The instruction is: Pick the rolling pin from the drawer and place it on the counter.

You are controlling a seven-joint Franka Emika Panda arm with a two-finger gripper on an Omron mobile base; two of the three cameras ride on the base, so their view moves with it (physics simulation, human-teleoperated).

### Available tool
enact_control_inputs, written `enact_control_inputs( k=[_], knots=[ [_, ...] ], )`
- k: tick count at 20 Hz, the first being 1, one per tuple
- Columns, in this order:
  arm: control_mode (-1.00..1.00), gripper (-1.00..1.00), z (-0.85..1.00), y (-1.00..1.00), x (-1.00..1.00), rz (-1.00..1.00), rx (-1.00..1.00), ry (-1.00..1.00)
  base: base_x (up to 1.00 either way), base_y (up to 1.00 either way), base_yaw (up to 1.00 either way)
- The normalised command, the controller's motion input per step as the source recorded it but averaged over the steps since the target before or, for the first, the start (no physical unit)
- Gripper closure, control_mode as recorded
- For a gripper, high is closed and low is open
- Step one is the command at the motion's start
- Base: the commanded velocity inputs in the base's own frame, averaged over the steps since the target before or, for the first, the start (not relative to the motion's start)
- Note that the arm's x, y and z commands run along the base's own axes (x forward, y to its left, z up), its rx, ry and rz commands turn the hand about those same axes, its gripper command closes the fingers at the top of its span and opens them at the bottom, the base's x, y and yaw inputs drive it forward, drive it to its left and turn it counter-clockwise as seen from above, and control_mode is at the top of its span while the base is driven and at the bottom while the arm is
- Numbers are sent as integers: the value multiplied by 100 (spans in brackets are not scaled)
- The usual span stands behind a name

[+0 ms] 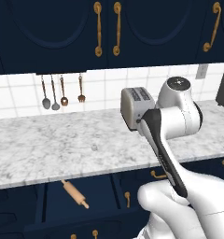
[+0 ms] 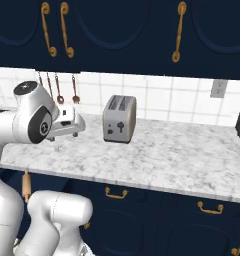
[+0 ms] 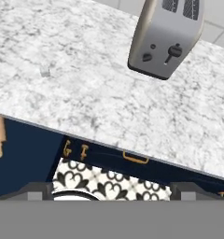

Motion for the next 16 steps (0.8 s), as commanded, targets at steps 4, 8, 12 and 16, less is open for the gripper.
enact_control_inputs(
  k=[4,8,12,16],
  knots=[
    [100,-100,0,0,0,0,0,0,15,-59,12],
    [100,-100,0,0,0,0,0,0,-2,-26,28],
    [-100,-100,0,0,-31,19,0,0,-17,-2,19],
    [-100,-100,0,38,-70,32,-1,0,0,0,0]
  ],
)
